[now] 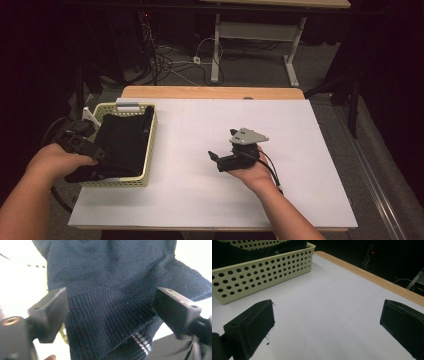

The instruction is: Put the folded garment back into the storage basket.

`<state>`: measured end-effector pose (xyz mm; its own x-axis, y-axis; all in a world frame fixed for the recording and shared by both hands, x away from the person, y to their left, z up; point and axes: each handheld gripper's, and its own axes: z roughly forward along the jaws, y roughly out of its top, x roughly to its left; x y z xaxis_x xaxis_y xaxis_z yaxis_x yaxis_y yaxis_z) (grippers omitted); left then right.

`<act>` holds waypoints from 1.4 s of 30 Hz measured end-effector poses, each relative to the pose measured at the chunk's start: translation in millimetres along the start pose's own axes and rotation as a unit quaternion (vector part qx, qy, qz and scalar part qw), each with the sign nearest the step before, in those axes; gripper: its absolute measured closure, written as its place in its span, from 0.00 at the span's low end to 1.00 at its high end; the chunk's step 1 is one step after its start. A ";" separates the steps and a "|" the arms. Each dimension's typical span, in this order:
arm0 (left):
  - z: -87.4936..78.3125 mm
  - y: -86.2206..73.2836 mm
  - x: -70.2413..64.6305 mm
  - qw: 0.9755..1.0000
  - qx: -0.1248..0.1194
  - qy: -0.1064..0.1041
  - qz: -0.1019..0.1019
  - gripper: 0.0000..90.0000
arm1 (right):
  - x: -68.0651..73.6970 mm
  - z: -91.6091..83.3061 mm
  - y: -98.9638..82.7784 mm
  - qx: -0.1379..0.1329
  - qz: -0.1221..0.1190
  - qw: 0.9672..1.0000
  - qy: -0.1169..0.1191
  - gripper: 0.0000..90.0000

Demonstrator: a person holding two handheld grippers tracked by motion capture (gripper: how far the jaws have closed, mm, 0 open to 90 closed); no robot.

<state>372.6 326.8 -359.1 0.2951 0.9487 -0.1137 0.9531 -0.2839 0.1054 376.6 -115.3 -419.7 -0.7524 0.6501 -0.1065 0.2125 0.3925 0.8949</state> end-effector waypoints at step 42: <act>76.6 22.5 19.6 0.997 0.080 0.013 -0.008 0.97 | 16.2 -91.1 -43.6 -0.062 0.005 0.998 0.001 0.01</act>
<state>405.0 328.4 -434.6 0.2804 0.9559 -0.0873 0.9567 -0.2858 -0.0560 298.4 -181.1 -421.0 -0.7518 0.6523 -0.0971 0.1406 0.3024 0.9427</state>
